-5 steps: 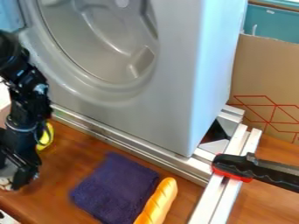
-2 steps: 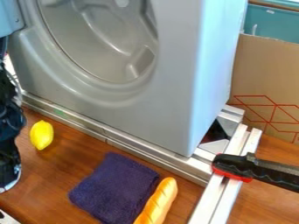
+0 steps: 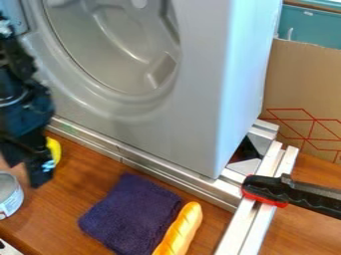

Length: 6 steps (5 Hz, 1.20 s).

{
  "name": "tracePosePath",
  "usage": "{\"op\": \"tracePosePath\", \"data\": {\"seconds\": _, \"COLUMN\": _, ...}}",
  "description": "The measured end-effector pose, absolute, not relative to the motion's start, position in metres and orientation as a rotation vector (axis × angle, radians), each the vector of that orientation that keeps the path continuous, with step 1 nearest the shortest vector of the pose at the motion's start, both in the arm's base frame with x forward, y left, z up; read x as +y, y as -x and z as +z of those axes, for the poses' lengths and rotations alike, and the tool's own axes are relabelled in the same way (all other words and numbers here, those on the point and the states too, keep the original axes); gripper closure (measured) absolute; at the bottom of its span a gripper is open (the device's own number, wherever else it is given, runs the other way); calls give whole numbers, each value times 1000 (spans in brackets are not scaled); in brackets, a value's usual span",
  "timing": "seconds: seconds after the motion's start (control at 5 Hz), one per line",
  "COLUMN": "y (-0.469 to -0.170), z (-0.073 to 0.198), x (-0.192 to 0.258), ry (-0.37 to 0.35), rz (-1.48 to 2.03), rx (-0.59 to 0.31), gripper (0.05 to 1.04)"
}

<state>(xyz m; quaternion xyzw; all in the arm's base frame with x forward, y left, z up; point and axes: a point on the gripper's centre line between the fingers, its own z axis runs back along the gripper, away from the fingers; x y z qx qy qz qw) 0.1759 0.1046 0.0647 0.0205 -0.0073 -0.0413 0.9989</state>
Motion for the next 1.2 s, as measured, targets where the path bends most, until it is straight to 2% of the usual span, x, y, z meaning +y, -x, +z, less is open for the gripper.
{"op": "tracePosePath", "data": {"seconds": 0.2, "y": -187, "z": 72, "x": 63, "ry": 19, "rz": -127, "rx": -20, "gripper": 83}}
{"op": "tracePosePath", "data": {"seconds": 0.4, "y": -183, "z": 71, "x": 44, "ry": 49, "rz": -107, "rx": -13, "gripper": 83}}
{"op": "tracePosePath", "data": {"seconds": 1.2, "y": -183, "z": 71, "x": 43, "ry": 50, "rz": -102, "rx": -15, "gripper": 83}}
